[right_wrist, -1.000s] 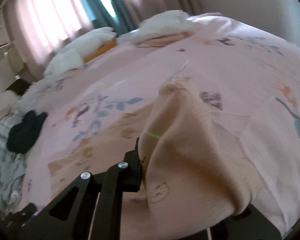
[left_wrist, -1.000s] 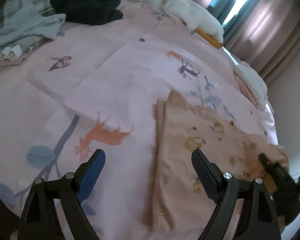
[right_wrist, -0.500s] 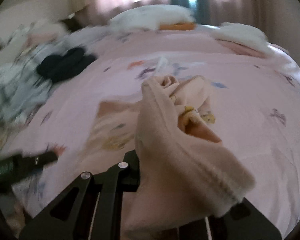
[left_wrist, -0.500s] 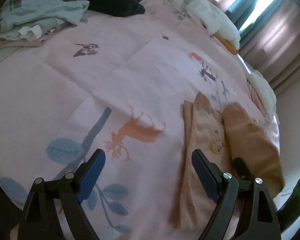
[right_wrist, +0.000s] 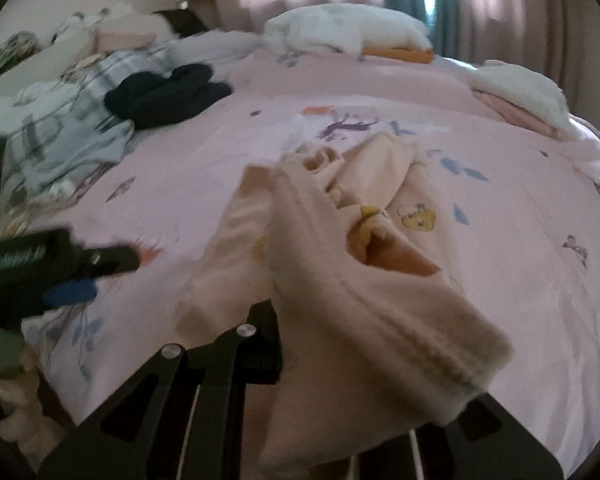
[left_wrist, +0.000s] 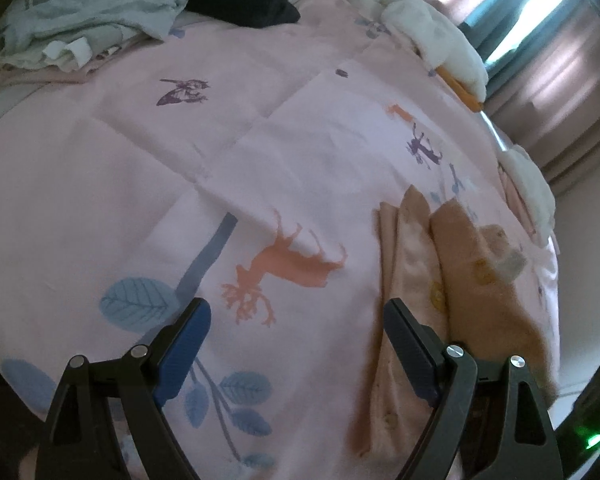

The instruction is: Fold small clothes

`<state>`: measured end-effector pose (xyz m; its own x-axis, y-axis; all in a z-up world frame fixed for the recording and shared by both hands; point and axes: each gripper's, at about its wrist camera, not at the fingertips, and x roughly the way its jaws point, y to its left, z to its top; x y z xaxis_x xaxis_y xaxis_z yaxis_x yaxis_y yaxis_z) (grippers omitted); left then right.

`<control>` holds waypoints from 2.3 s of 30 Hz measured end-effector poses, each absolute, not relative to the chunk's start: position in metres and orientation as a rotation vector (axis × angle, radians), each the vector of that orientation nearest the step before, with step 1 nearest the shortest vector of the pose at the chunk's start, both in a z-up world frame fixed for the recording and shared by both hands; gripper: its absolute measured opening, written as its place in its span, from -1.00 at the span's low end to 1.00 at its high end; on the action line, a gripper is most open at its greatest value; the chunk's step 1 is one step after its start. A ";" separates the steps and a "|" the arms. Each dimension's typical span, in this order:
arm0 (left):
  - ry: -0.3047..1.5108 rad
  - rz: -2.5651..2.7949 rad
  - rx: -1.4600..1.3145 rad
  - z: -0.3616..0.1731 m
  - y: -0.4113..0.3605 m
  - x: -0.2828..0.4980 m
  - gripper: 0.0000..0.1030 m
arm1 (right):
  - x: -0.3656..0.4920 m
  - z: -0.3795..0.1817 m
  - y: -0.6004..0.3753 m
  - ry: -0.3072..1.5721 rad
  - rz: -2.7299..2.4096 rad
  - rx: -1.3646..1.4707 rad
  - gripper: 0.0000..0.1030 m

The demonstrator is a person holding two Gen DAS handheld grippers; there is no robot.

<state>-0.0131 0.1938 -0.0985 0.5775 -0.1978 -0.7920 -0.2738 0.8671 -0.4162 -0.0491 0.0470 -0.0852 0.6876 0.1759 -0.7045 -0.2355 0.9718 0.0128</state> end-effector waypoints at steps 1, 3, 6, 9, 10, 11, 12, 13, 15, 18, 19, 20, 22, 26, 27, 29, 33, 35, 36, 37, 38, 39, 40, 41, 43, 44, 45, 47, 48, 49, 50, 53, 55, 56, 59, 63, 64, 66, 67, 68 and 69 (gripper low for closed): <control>0.968 0.046 -0.546 -0.099 0.194 -0.013 0.69 | -0.048 -0.091 0.052 0.784 0.222 -0.113 -0.68; 0.971 0.044 -0.547 -0.099 0.193 -0.015 0.69 | -0.049 -0.097 0.058 0.760 0.198 -0.146 -0.61; 0.972 0.044 -0.539 -0.098 0.195 -0.013 0.69 | -0.055 -0.091 0.064 0.754 0.223 -0.152 -0.38; 0.975 0.057 -0.547 -0.098 0.198 -0.013 0.69 | -0.058 -0.083 0.059 0.784 0.284 -0.077 -0.15; 0.975 0.056 -0.553 -0.099 0.199 -0.013 0.69 | -0.059 -0.080 0.057 0.792 0.311 -0.043 -0.09; 0.976 0.056 -0.555 -0.099 0.199 -0.013 0.69 | -0.060 -0.079 0.055 0.797 0.340 -0.009 0.02; 0.977 0.057 -0.560 -0.098 0.200 -0.013 0.69 | -0.061 -0.080 0.054 0.801 0.357 0.010 0.07; 0.976 0.059 -0.565 -0.098 0.201 -0.013 0.69 | -0.062 -0.082 0.053 0.809 0.361 0.018 0.08; 0.972 0.065 -0.574 -0.098 0.202 -0.014 0.69 | -0.063 -0.086 0.054 0.825 0.360 0.025 0.08; 0.976 0.073 -0.573 -0.099 0.204 -0.013 0.69 | -0.067 -0.083 0.053 0.841 0.399 0.081 0.08; 0.978 0.074 -0.571 -0.099 0.204 -0.013 0.69 | -0.068 -0.081 0.050 0.859 0.435 0.134 0.09; 0.980 0.075 -0.569 -0.099 0.204 -0.012 0.69 | -0.070 -0.081 0.047 0.872 0.465 0.173 0.11; 0.980 0.077 -0.569 -0.098 0.205 -0.013 0.69 | -0.072 -0.080 0.043 0.907 0.549 0.271 0.12; 0.982 0.078 -0.562 -0.098 0.205 -0.012 0.69 | -0.077 -0.084 0.041 0.936 0.648 0.365 0.12; 0.982 0.077 -0.560 -0.098 0.204 -0.012 0.69 | -0.077 -0.084 0.039 0.937 0.636 0.380 0.12; 0.980 0.077 -0.564 -0.099 0.205 -0.012 0.69 | -0.075 -0.083 0.031 0.925 0.616 0.443 0.12; 0.980 0.076 -0.556 -0.099 0.204 -0.013 0.69 | -0.055 -0.080 0.021 0.883 0.592 0.565 0.14; 0.985 0.080 -0.553 -0.099 0.204 -0.013 0.69 | -0.034 -0.093 0.024 0.932 0.606 0.623 0.14; 0.990 0.081 -0.553 -0.098 0.204 -0.013 0.69 | -0.025 -0.105 0.029 0.983 0.597 0.679 0.14; 0.992 0.080 -0.554 -0.097 0.205 -0.014 0.69 | -0.022 -0.109 0.030 0.987 0.601 0.713 0.14; 0.994 0.081 -0.556 -0.097 0.205 -0.014 0.69 | -0.021 -0.110 0.036 0.965 0.628 0.720 0.14; 0.991 0.080 -0.561 -0.096 0.206 -0.015 0.69 | -0.023 -0.108 0.043 0.949 0.631 0.680 0.14; 0.986 0.082 -0.567 -0.096 0.208 -0.015 0.69 | -0.025 -0.104 0.049 0.940 0.621 0.646 0.14; 0.986 0.087 -0.570 -0.097 0.209 -0.016 0.69 | -0.025 -0.101 0.051 0.933 0.614 0.630 0.14; 0.989 0.093 -0.580 -0.099 0.211 -0.016 0.69 | -0.028 -0.098 0.058 0.928 0.603 0.622 0.14; 0.988 0.092 -0.587 -0.099 0.213 -0.017 0.69 | -0.027 -0.097 0.059 0.929 0.605 0.630 0.14; 0.986 0.091 -0.592 -0.099 0.214 -0.018 0.69 | -0.028 -0.096 0.061 0.929 0.615 0.650 0.14; 0.981 0.097 -0.593 -0.098 0.215 -0.019 0.69 | -0.026 -0.097 0.060 0.930 0.633 0.698 0.14; 0.979 0.101 -0.590 -0.097 0.216 -0.020 0.69 | -0.027 -0.097 0.058 0.931 0.640 0.713 0.14; 0.976 0.110 -0.587 -0.096 0.217 -0.021 0.69 | -0.028 -0.098 0.060 0.931 0.650 0.729 0.14; 0.972 0.115 -0.587 -0.096 0.217 -0.022 0.69 | -0.028 -0.099 0.056 0.932 0.658 0.736 0.14; 0.967 0.122 -0.598 -0.095 0.222 -0.023 0.69 | -0.029 -0.103 0.053 0.937 0.675 0.774 0.14; 0.968 0.125 -0.612 -0.097 0.224 -0.023 0.69 | -0.028 -0.105 0.053 0.937 0.686 0.810 0.14; 0.970 0.124 -0.619 -0.098 0.226 -0.023 0.69 | -0.029 -0.105 0.052 0.936 0.685 0.818 0.14; 0.970 0.124 -0.627 -0.097 0.226 -0.022 0.69 | -0.030 -0.104 0.055 0.937 0.682 0.792 0.14; 0.969 0.127 -0.623 -0.097 0.225 -0.022 0.69 | -0.035 -0.107 0.057 0.960 0.739 0.832 0.15; 0.970 0.127 -0.620 -0.097 0.224 -0.022 0.69 | -0.036 -0.110 0.060 0.976 0.771 0.849 0.15; 0.973 0.126 -0.617 -0.096 0.224 -0.021 0.69 | -0.038 -0.113 0.064 0.989 0.765 0.822 0.11; 0.973 0.126 -0.617 -0.096 0.225 -0.022 0.69 | -0.041 -0.113 0.065 0.982 0.761 0.812 0.11; 0.971 0.125 -0.617 -0.096 0.226 -0.022 0.69 | -0.043 -0.112 0.063 0.983 0.767 0.818 0.11; 0.970 0.125 -0.617 -0.096 0.226 -0.022 0.69 | -0.045 -0.111 0.060 0.989 0.776 0.833 0.11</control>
<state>-0.0215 0.2259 -0.0955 0.5730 -0.1679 -0.8022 -0.3665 0.8230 -0.4340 -0.0451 0.0604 -0.1109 0.3487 0.8532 -0.3879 -0.1741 0.4656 0.8677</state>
